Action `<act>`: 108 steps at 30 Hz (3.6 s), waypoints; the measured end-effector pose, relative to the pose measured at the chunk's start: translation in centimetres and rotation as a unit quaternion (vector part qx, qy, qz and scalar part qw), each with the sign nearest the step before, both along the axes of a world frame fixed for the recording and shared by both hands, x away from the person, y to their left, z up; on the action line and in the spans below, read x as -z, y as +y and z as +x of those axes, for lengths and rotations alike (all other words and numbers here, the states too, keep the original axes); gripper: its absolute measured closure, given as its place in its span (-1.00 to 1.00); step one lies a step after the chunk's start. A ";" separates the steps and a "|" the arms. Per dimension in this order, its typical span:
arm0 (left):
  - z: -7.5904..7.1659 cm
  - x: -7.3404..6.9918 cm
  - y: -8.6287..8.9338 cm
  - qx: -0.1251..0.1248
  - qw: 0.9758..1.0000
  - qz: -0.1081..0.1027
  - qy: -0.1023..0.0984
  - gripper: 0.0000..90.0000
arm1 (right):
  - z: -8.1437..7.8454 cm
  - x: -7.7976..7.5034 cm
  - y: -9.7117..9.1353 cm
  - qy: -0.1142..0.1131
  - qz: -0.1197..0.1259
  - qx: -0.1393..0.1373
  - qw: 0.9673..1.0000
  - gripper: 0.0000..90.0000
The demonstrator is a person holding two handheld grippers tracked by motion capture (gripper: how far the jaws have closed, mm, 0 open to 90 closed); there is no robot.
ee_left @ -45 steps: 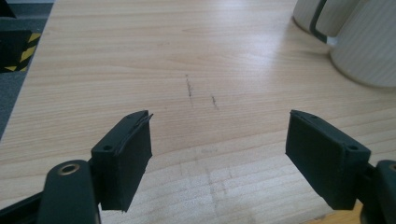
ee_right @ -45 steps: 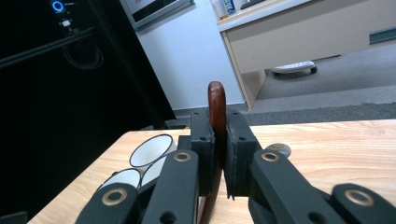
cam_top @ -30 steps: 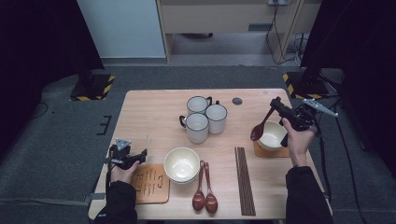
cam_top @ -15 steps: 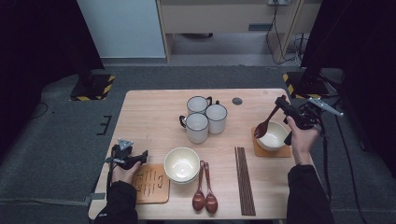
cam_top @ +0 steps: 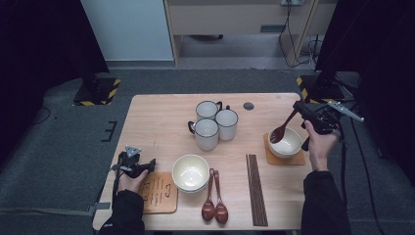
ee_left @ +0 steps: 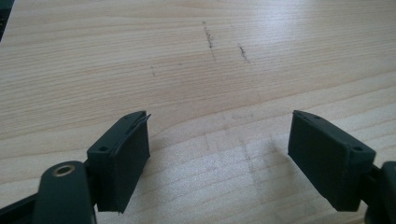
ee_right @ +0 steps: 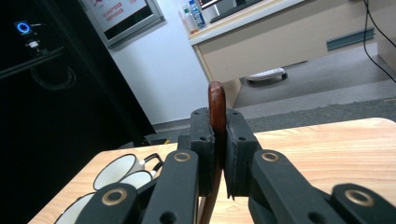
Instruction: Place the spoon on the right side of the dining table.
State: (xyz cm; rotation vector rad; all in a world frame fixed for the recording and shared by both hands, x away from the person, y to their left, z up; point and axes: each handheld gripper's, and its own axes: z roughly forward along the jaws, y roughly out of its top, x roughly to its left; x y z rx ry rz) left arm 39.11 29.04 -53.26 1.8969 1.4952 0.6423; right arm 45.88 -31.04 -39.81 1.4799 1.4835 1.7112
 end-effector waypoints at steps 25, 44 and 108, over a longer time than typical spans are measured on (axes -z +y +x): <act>0.2 0.3 -0.1 0.005 1.000 0.006 0.005 -0.70 | 0.8 2.0 -2.2 0.032 -0.003 0.032 0.999 0.86; 0.3 0.4 -0.2 -0.003 1.000 0.010 0.011 -0.84 | 1.6 3.6 -1.2 0.071 -0.047 0.026 0.996 0.86; 0.4 0.4 -0.3 -0.003 1.000 0.012 0.017 -0.94 | 0.3 7.8 -1.7 0.172 -0.192 0.035 0.966 -0.14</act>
